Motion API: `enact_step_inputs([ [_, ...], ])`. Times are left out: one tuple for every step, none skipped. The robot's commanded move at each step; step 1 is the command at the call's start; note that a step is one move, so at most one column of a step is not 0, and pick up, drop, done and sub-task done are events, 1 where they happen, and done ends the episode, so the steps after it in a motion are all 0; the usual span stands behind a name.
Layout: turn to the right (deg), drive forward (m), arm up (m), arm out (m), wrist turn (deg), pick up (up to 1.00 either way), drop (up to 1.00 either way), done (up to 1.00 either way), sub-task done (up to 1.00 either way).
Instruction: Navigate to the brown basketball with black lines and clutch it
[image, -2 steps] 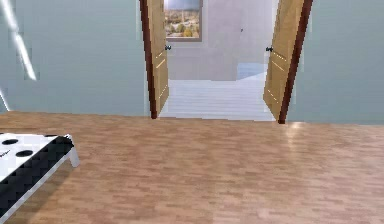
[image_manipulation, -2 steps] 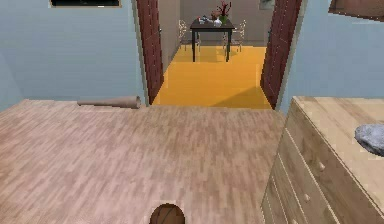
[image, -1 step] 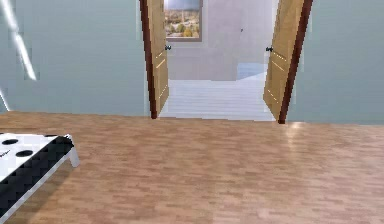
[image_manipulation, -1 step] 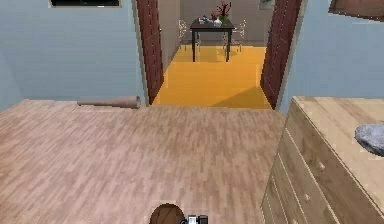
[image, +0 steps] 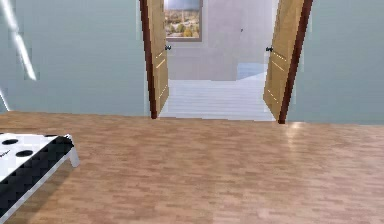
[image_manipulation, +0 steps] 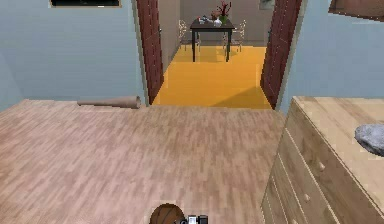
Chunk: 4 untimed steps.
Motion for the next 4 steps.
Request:
enact_step_inputs([
  [0.0,0.0,0.0,0.0,45.0,0.0,0.0,0.0,0.0],
  [0.0,0.0,0.0,0.0,45.0,0.0,0.0,0.0,0.0],
  [0.0,0.0,0.0,0.0,15.0,0.0,0.0,0.0,0.0],
  [0.0,0.0,-0.3,0.0,0.0,0.0,0.0,0.0,0.0],
])
